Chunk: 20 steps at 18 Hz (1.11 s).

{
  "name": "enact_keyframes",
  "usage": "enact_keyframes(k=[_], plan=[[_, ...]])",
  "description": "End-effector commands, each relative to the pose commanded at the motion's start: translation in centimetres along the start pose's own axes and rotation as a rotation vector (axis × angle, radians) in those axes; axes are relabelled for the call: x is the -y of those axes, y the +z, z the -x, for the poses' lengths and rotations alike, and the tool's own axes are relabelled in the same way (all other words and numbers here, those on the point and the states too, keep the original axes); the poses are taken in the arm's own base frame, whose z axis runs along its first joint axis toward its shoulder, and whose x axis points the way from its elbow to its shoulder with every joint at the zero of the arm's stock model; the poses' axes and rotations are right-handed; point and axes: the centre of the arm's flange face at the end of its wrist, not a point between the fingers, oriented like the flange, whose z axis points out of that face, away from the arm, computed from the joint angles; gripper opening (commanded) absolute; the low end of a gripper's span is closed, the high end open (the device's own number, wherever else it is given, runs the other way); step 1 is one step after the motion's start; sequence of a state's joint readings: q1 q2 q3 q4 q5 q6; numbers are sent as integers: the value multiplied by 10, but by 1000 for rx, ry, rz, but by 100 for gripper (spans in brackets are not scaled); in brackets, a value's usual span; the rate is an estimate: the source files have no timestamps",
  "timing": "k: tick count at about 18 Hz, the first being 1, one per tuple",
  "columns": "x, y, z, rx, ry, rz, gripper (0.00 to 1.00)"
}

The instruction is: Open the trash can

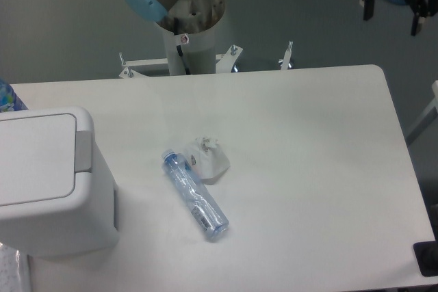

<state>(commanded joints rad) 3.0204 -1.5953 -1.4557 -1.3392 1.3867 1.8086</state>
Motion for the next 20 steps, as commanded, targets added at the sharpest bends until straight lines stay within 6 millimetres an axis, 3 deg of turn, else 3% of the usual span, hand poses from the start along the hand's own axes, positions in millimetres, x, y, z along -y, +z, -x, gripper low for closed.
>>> enact_keyframes(k=[6, 7, 13, 20], plan=[[13, -5, -2, 5, -46, -4, 100], [25, -6, -3, 7, -104, -16, 100], [152, -3, -12, 39, -429, -165, 100], [241, -3, -46, -163, -820, -391, 100]])
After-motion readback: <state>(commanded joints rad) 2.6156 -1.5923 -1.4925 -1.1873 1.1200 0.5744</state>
